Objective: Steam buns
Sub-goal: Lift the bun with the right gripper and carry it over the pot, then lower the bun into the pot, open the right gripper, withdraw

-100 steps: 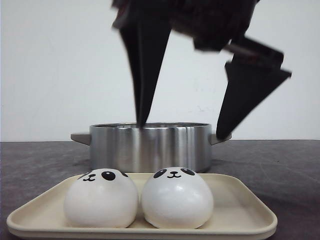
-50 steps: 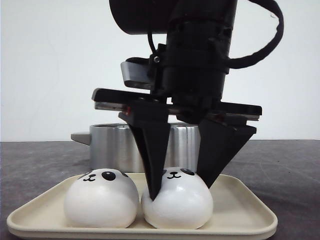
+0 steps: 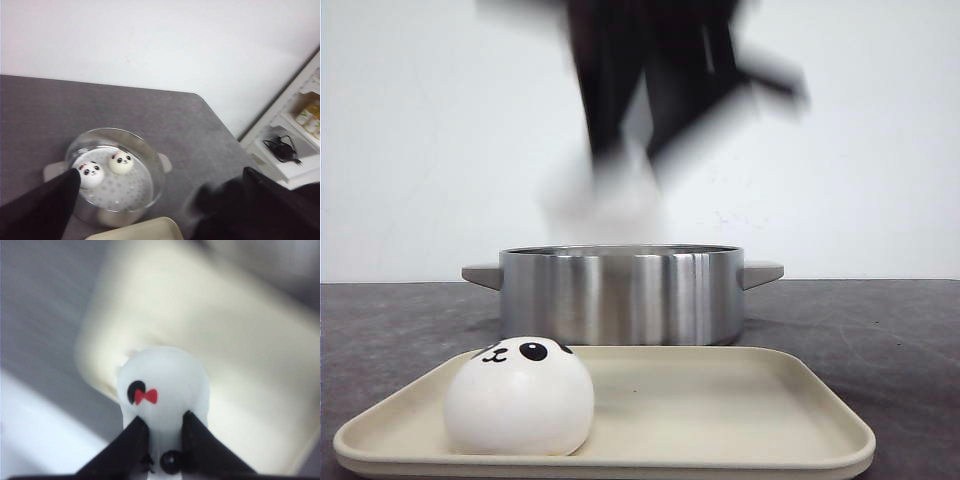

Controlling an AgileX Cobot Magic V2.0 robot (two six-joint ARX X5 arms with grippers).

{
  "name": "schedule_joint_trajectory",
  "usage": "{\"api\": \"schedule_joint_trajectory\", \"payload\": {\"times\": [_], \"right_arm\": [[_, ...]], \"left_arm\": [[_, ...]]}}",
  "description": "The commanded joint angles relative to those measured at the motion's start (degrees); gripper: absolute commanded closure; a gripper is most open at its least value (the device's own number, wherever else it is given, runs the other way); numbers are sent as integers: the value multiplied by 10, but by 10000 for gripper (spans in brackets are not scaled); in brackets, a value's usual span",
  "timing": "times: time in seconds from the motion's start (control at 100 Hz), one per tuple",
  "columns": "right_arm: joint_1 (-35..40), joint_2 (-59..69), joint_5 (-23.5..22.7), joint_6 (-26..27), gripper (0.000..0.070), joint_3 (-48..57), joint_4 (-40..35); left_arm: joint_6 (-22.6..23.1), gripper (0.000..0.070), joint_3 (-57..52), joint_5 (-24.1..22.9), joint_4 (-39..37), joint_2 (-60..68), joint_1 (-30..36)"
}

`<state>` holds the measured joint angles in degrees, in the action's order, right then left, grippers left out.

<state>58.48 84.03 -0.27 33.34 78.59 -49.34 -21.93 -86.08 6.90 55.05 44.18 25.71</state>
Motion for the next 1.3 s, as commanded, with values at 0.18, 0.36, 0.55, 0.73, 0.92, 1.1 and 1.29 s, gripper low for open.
{"api": "schedule_joint_trajectory", "payload": {"times": [0.18, 0.36, 0.55, 0.73, 0.92, 1.1, 1.29], "right_arm": [[-43, 5, 101, -110, 697, 205, 4], [-122, 72, 72, -145, 697, 229, -1], [-173, 192, 51, -168, 697, 229, -15], [-191, 298, 48, -175, 697, 229, -25], [-194, 345, 48, -173, 696, 229, -31], [-193, 345, 50, -173, 363, 229, -25], [-194, 343, 61, -173, 88, 229, -36]], "left_arm": [[20, 70, -10, -21, -23, 9, 3], [20, 70, -10, -22, -23, 14, 3], [20, 70, -10, -25, -22, 14, 3], [20, 70, -10, -26, -16, 18, 3], [20, 70, -10, -26, 3, 18, 3], [20, 69, -10, -26, 10, 23, 3], [20, 69, -10, -26, 17, 36, 3]]}}
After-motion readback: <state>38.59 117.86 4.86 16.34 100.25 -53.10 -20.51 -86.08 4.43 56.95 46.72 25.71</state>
